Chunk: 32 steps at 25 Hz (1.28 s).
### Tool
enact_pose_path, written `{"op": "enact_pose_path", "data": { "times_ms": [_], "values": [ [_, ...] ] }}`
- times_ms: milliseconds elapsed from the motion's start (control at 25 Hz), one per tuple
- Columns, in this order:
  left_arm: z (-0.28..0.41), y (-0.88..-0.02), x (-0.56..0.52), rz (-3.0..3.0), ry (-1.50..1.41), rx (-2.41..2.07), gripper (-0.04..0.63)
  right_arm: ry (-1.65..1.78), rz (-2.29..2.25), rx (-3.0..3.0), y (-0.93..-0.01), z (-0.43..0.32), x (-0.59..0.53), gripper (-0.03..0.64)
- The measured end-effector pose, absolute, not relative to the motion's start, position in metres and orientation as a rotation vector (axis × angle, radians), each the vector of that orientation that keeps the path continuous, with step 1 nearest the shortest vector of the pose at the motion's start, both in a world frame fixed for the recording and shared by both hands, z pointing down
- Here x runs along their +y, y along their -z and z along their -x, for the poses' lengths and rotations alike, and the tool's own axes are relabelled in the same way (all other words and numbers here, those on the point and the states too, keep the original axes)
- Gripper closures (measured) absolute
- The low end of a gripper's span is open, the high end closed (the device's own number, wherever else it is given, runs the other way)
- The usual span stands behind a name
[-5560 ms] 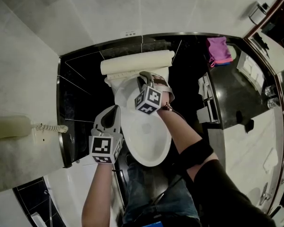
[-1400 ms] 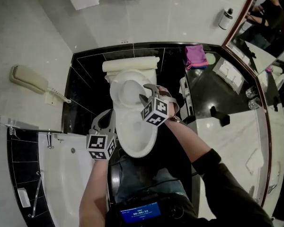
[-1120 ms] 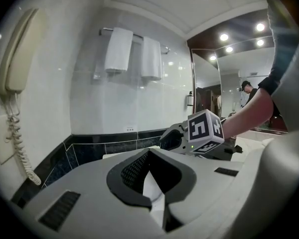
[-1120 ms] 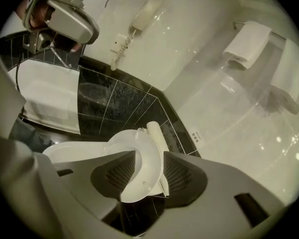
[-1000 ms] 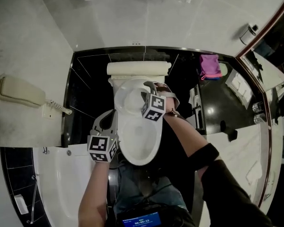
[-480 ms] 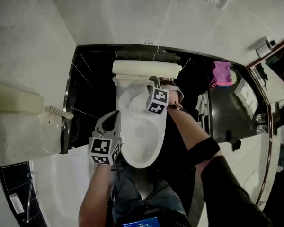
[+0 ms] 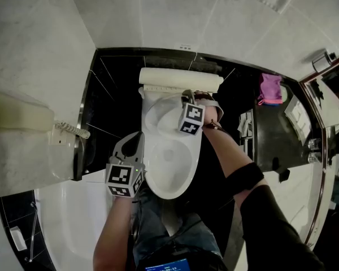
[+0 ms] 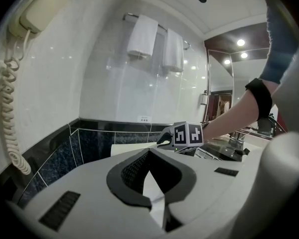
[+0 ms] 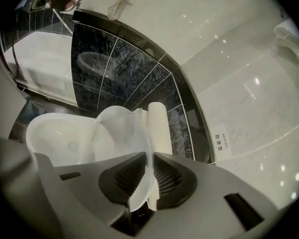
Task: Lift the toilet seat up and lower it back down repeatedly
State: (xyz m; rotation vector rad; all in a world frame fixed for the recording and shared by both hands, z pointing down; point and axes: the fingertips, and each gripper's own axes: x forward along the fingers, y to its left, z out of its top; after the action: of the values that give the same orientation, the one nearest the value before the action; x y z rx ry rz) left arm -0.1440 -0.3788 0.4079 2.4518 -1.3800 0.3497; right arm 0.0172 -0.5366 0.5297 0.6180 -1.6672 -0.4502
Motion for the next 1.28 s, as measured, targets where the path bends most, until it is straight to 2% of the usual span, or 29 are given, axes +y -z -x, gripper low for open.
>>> {"op": "enact_pose_path", "data": {
  "times_ms": [520, 840, 1280],
  "values": [
    [0.120, -0.385, -0.331, -2.459, -0.360, -1.466, 0.594, 0.562, -0.587, -1.680, -0.516, -0.005, -0.468, 0.552],
    [0.114, -0.363, -0.219, -2.366, -0.426, -1.622, 0.594, 0.627, -0.581, -1.756, -0.512, 0.005, -0.371, 0.554],
    [0.138, -0.405, -0.097, -2.334, -0.483, -1.560, 0.594, 0.632, -0.647, -1.765, -0.548, 0.028, -0.234, 0.551]
  ]
}}
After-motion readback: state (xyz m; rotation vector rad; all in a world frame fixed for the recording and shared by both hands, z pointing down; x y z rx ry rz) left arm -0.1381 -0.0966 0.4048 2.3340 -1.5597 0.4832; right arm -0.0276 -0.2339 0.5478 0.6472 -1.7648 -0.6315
